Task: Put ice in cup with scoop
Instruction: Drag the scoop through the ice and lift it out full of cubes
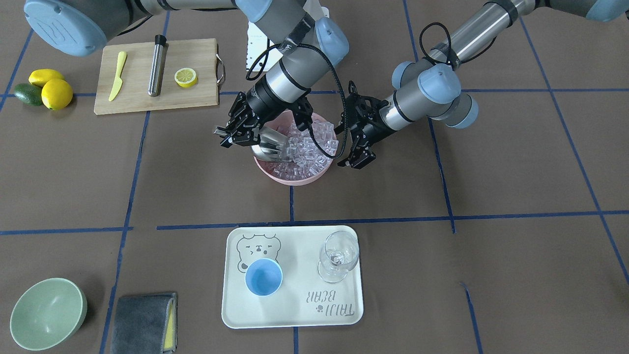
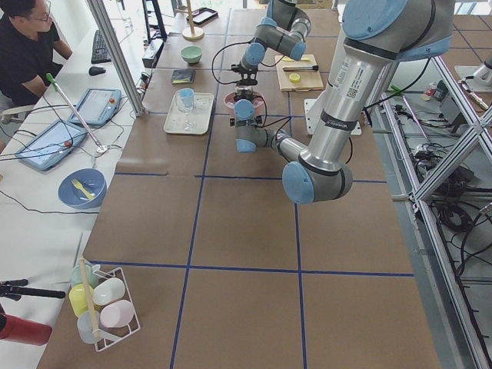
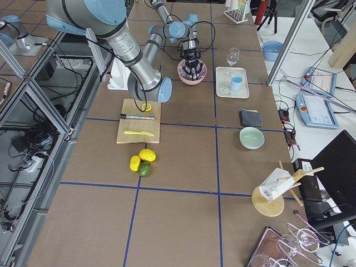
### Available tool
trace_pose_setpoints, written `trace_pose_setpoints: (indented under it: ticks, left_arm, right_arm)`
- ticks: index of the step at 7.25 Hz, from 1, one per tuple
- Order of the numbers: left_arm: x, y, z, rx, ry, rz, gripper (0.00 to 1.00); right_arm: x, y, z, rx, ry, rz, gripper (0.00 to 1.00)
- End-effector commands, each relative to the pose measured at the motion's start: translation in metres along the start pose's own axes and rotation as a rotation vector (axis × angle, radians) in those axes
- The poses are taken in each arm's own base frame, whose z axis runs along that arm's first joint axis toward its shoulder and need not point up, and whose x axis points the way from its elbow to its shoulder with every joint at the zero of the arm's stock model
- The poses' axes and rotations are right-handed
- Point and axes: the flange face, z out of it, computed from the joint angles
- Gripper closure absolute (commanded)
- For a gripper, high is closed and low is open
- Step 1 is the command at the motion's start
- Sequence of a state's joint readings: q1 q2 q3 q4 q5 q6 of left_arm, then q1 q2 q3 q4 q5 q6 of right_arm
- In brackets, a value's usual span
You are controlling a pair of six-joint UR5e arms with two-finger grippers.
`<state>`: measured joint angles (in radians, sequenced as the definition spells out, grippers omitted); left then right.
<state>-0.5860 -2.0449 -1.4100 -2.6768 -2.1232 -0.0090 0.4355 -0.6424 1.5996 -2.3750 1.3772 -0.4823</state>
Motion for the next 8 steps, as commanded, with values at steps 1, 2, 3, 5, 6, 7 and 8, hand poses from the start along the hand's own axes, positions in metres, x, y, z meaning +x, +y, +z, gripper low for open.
trace_pose_setpoints:
  ticks: [1,2,3,5,6,7,8]
  left_arm:
    - [0.0,0.0,0.0,0.0,-0.002,0.001,0.0]
    - [0.0,0.0,0.0,0.0,-0.003,0.001,0.0]
    - [0.0,0.0,0.0,0.0,-0.003,0.001,0.0]
    - [0.0,0.0,0.0,0.0,-0.003,0.001,0.0]
    - [0.0,0.0,0.0,0.0,-0.003,0.001,0.0]
    - [0.0,0.0,0.0,0.0,-0.003,0.001,0.0]
    - [0.0,0.001,0.0,-0.002,-0.005,0.0,0.0]
  right_arm:
    - [-0.001,0.005,0.013,0.05,0.02,0.016,1.0]
    - [-0.001,0.003,0.017,0.088,0.013,0.025,1.0]
    - [-0.003,0.002,0.025,0.13,0.012,0.033,1.0]
    - [-0.006,0.017,0.028,0.159,0.013,0.044,1.0]
    - [-0.006,0.018,0.027,0.185,0.008,0.051,1.0]
    - [-0.006,0.016,0.032,0.22,0.002,0.055,1.0]
    - [-0.006,0.016,0.035,0.245,0.009,0.06,1.0]
